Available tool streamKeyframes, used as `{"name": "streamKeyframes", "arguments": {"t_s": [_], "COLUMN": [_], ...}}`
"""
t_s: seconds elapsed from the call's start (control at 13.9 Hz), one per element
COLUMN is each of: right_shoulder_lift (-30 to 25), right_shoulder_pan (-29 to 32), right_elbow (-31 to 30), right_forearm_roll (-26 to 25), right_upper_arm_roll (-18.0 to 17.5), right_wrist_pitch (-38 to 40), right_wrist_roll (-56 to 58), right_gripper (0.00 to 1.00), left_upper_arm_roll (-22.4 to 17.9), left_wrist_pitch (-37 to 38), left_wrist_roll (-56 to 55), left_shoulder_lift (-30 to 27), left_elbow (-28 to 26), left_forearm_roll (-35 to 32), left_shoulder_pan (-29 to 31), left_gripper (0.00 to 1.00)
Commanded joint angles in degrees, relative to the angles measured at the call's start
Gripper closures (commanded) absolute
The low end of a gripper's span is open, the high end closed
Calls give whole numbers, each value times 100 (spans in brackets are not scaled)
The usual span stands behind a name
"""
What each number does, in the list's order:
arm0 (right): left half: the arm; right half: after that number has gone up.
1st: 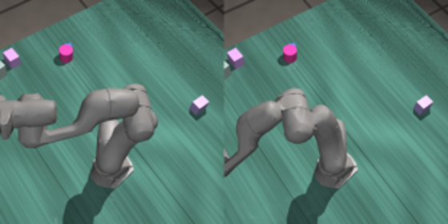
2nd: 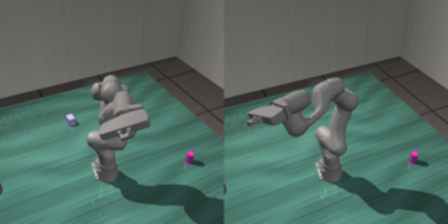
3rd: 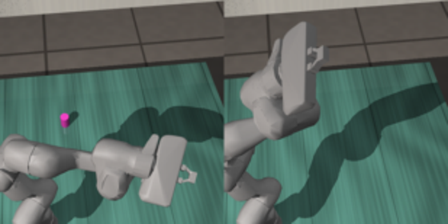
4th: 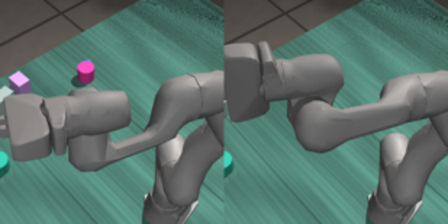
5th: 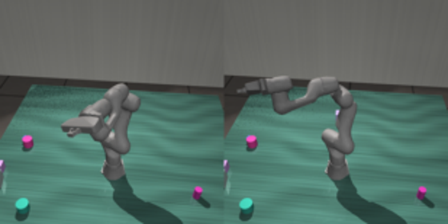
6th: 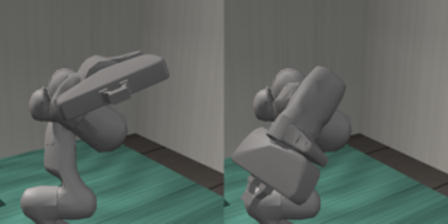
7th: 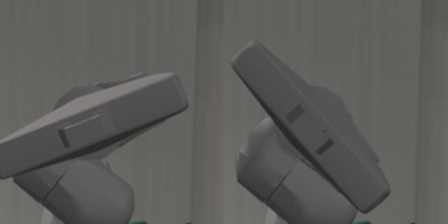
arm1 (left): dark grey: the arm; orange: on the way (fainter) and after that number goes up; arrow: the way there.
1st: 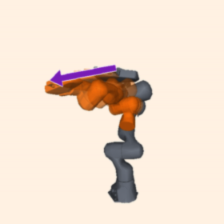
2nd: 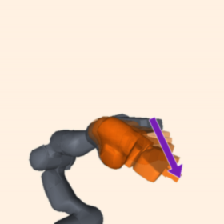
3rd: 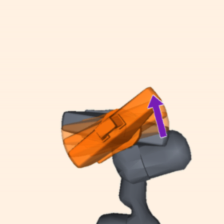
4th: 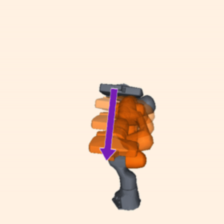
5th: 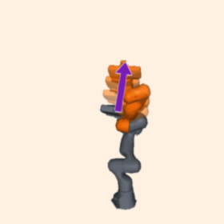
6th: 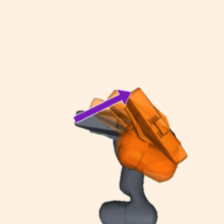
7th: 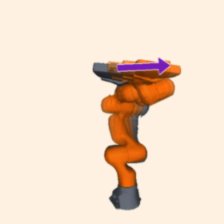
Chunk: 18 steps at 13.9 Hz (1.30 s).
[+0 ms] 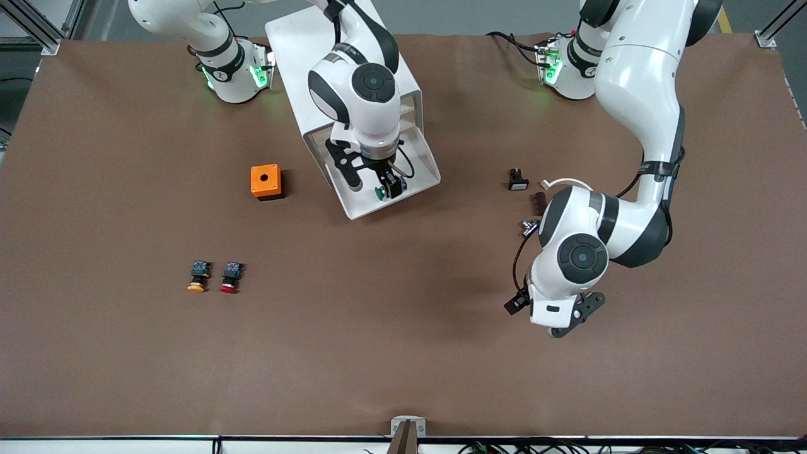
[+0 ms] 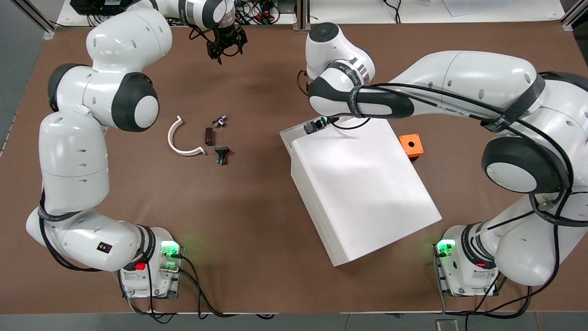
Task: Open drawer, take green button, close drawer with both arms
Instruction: 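Lower the right gripper into the open drawer over the green button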
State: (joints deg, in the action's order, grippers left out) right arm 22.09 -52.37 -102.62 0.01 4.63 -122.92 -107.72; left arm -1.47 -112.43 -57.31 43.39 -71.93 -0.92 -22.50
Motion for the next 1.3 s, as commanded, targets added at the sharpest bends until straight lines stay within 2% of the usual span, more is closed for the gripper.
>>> {"name": "streamKeyframes", "arguments": {"t_s": [0.0,0.22,1.22], "right_shoulder_lift": [242,436,656], "right_shoulder_pan": [-124,-194,-273], "right_elbow": [180,242,242], "right_forearm_roll": [-89,-71,17], "right_upper_arm_roll": [64,64,56], "right_wrist_pitch": [-74,-92,-232], "right_wrist_roll": [-223,-232,-232], "right_gripper": [0,0,3], "left_upper_arm_roll": [7,7,7], "left_wrist_pitch": [-77,-86,-95], "left_wrist_roll": [71,80,115], "left_shoulder_lift": [-33,-6,11], "left_elbow": [-67,-67,-76], "left_forearm_roll": [-84,-84,-84], "left_shoulder_pan": [8,17,52], "left_gripper": [1,1,1]}}
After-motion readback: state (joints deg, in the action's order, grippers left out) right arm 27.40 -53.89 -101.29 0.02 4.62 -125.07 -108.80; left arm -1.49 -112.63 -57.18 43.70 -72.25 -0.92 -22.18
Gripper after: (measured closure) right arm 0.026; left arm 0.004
